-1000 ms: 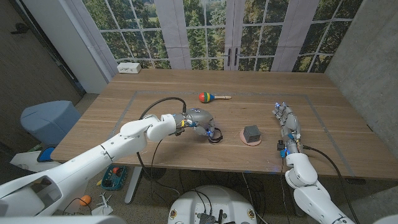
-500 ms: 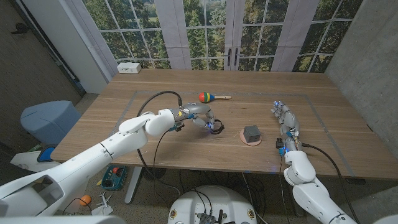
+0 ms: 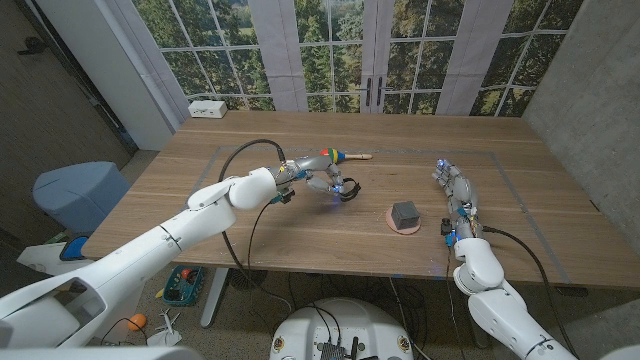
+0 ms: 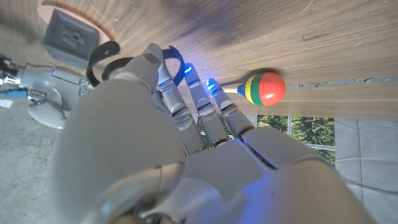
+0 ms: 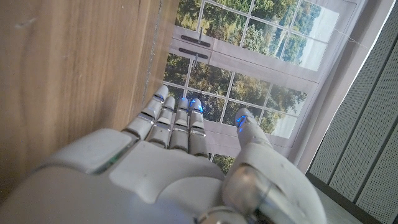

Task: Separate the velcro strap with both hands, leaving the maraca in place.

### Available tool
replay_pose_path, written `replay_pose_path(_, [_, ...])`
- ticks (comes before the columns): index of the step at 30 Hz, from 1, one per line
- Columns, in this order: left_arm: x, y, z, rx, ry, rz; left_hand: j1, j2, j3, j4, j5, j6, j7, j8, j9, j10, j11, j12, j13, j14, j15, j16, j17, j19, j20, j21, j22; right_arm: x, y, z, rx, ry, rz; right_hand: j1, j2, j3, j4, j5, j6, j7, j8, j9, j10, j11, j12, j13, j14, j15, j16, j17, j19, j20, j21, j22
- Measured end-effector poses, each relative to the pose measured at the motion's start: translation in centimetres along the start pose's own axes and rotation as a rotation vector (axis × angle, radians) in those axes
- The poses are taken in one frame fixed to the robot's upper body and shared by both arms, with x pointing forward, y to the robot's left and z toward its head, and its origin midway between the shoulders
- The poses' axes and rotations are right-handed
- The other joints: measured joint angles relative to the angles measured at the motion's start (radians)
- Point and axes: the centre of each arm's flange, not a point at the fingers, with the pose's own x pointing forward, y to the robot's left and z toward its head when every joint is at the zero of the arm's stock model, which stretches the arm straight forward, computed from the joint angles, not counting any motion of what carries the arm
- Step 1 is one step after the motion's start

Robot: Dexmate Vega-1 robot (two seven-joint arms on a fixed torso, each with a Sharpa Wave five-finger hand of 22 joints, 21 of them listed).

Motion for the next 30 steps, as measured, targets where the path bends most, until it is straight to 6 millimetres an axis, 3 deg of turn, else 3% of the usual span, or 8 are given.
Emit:
replay_pose_path(14, [0.3, 1.3, -1.1, -0.197, -0.029, 0.017, -0.002, 0.002, 0.004, 0.004, 0.017, -0.013, 0.002, 0.015, 0.020, 0.000, 0.000, 0.000, 0.000, 0.007, -0.004, 0.002, 0.015, 0.016, 0.001, 0.008, 0.002, 0.1, 1.6, 0.8, -0.051, -0.002, -0.008, 0.052, 0.005, 0.007, -0.007, 0.013, 0.019, -0.019, 0.007, 0.003, 0.018, -0.018, 0.006, 0.014, 0.028, -0.025, 0.023, 0.009, 0.007, 0.007, -0.008, 0.005])
replay_pose_path(18, [0.4, 1.4, -1.3, -0.244, -0.044, 0.016, -0.003, 0.003, 0.004, 0.004, 0.023, -0.018, 0.007, 0.015, 0.025, 0.000, 0.000, 0.000, 0.000, 0.011, -0.007, 0.007, 0.020, 0.016, 0.001, 0.008, 0.002, 0.2, 2.1, 1.1, -0.066, -0.005, -0.008, 0.068, -0.011, 0.007, -0.007, 0.017, 0.022, -0.022, 0.007, 0.003, 0.025, -0.025, 0.010, 0.014, 0.035, -0.032, 0.027, 0.012, 0.015, 0.015, -0.008, 0.010])
replay_pose_path(30, [0.6, 1.7, -1.4, -0.348, -0.086, 0.030, -0.003, 0.003, 0.004, 0.004, 0.035, -0.018, 0.007, 0.025, 0.039, 0.000, 0.000, 0.000, 0.000, 0.011, -0.007, 0.007, 0.029, 0.021, -0.004, 0.012, 0.006, -0.1, 3.5, 2.3, -0.114, -0.019, 0.006, 0.096, 0.004, 0.011, -0.011, 0.023, 0.044, -0.027, 0.015, 0.002, 0.041, -0.030, 0.017, 0.023, 0.044, -0.041, 0.038, 0.019, 0.014, 0.015, -0.008, 0.009])
